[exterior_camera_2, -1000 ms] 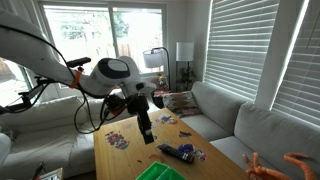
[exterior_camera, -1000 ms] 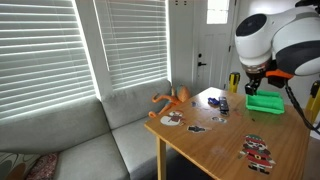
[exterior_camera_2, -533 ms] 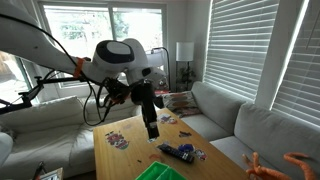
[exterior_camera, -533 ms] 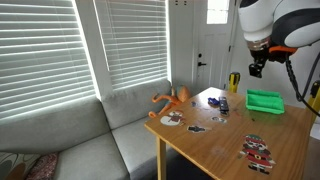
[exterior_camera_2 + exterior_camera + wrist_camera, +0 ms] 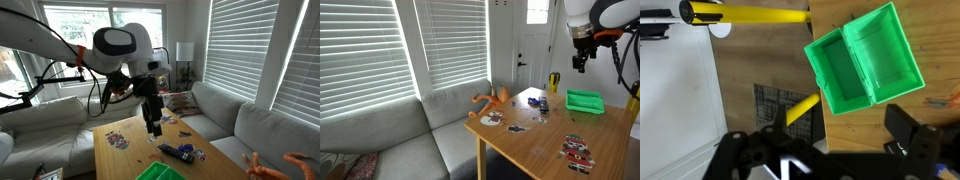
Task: Open the green lunch box
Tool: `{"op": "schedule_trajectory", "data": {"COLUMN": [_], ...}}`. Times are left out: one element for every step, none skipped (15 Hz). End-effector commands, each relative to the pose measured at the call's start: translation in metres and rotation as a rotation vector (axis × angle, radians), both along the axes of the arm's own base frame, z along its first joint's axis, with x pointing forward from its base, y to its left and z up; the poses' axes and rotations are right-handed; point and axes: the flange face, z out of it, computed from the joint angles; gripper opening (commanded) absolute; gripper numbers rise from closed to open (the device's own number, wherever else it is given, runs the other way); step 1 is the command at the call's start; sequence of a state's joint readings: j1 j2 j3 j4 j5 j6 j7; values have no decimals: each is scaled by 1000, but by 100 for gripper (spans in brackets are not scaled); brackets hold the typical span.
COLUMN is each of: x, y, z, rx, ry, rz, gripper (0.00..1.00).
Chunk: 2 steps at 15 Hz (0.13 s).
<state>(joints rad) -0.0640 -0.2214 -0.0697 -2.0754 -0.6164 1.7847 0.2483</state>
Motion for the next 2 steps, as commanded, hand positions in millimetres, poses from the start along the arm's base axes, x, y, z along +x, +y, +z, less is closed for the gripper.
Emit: {"op": "schedule_trajectory", "data": {"x": [1, 1], "y": [0, -1], "z": [3, 6], "rx": [10, 17], "ry": [-5, -11], "rz": [21, 38], "gripper": [100, 100]}}
